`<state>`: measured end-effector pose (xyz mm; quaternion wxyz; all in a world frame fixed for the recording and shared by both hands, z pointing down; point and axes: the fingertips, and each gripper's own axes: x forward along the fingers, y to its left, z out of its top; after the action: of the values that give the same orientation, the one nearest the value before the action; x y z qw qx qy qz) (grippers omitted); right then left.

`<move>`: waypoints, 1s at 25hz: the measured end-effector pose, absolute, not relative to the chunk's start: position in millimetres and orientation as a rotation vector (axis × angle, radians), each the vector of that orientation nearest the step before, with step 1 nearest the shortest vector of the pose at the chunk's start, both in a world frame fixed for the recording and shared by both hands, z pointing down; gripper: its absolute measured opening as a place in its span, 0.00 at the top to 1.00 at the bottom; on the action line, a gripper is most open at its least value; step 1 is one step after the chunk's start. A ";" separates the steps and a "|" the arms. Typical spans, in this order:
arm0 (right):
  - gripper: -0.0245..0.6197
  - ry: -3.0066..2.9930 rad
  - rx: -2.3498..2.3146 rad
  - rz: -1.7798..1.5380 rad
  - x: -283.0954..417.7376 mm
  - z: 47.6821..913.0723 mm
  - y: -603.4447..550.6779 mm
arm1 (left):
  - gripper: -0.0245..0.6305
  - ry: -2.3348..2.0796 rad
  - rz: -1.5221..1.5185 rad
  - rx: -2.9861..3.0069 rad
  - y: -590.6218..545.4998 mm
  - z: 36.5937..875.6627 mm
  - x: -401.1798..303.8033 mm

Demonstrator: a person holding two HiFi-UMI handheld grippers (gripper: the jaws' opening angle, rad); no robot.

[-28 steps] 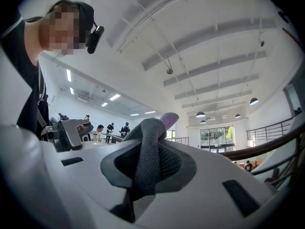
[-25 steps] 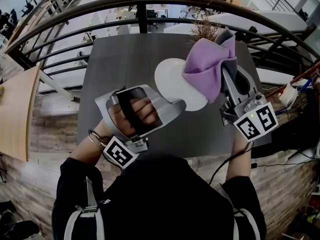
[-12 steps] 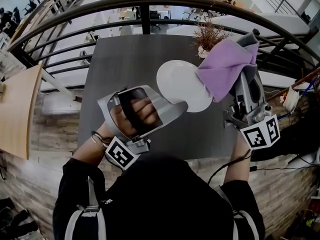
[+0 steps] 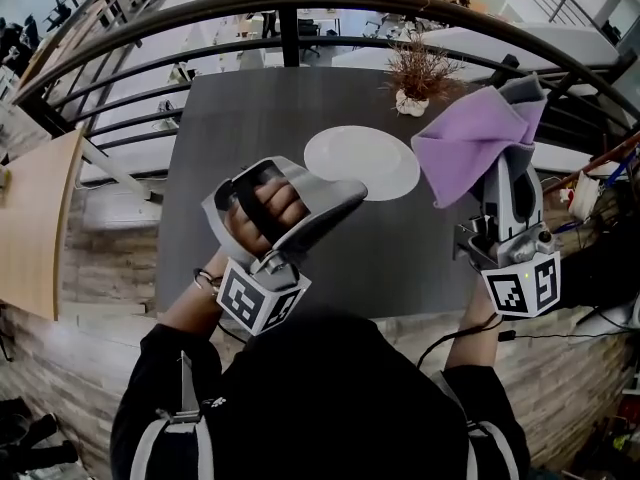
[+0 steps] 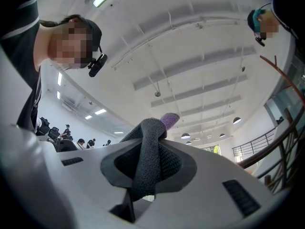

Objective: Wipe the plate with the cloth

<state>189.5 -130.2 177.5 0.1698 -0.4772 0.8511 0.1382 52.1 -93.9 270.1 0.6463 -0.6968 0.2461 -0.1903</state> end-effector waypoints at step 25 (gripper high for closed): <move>0.87 2.455 -1.501 0.381 172.2 228.0 -130.3 | 0.93 0.871 -0.308 -2.217 -132.1 287.3 22.2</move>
<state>172.2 -130.3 228.0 0.1191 -0.5135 0.8397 0.1304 22.2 -132.1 287.3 0.3616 -0.8605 0.3382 -0.1197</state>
